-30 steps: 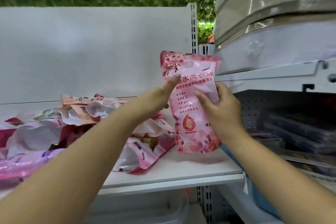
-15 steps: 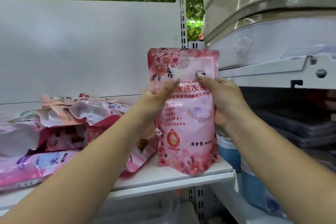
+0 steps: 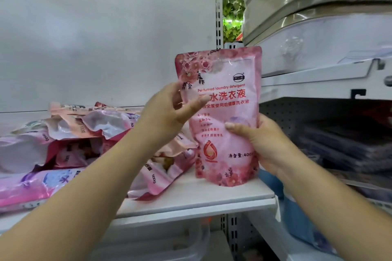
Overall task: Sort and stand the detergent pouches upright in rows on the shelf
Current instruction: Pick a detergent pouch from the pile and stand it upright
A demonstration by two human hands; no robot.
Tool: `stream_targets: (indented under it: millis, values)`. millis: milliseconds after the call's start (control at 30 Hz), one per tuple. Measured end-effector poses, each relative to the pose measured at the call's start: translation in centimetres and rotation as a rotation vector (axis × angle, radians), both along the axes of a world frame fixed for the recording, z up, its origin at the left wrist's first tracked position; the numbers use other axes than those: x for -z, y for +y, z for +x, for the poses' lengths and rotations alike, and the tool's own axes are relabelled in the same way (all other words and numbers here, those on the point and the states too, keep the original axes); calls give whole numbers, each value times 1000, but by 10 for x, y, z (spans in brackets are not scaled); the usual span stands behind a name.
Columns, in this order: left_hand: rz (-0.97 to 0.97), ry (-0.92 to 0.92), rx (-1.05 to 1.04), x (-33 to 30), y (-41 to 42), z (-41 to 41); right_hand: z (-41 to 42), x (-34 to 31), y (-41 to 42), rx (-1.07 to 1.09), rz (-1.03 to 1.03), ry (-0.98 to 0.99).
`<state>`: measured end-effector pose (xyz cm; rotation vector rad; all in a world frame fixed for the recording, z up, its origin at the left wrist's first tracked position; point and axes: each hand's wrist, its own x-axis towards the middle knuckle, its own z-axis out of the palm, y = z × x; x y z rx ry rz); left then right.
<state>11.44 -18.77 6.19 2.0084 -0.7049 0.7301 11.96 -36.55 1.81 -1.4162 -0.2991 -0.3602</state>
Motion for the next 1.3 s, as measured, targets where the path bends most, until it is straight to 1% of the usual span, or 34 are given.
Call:
stream_targets:
  millis: [33, 100, 133, 167, 200, 267, 367, 433, 500, 600, 833, 1000, 1167, 1300]
  values:
    - [104, -14, -97, 1, 6, 0, 5, -2, -2, 64, -10, -6]
    - [383, -57, -311, 13, 16, 1, 17, -3, -7, 145, -38, -11]
    - [506, -103, -368, 21, 19, 2, 24, -2, -10, 157, -39, -10]
    - [589, -158, -395, 29, 22, 2, 32, -2, -11, 159, -30, -2]
    - [649, -208, -412, 37, 24, 3, 40, 0, -12, 163, -13, 6]
    - [754, -223, -479, 44, 26, 2, 55, 2, -10, 171, 9, 14]
    - [848, -163, -539, 45, 28, 2, 78, 4, -2, 192, -29, 5]
    - [915, -169, -568, 44, 26, 3, 91, 4, 4, 228, -55, -1]
    - [918, -176, -571, 44, 29, 5, 102, 3, 8, 250, -45, -11]
    - [865, -166, -556, 47, 38, 6, 118, 4, 10, 239, -18, -8]
    - [785, -141, -533, 48, 48, 6, 153, 6, 25, 140, -94, 8]
    - [695, -132, -553, 51, 51, 8, 171, 10, 27, 68, -69, 59]
    - [642, -133, -579, 52, 48, 7, 173, 7, 25, 96, -237, -2]
    - [657, -110, -592, 55, 47, 7, 169, 21, 17, 95, -301, 103]
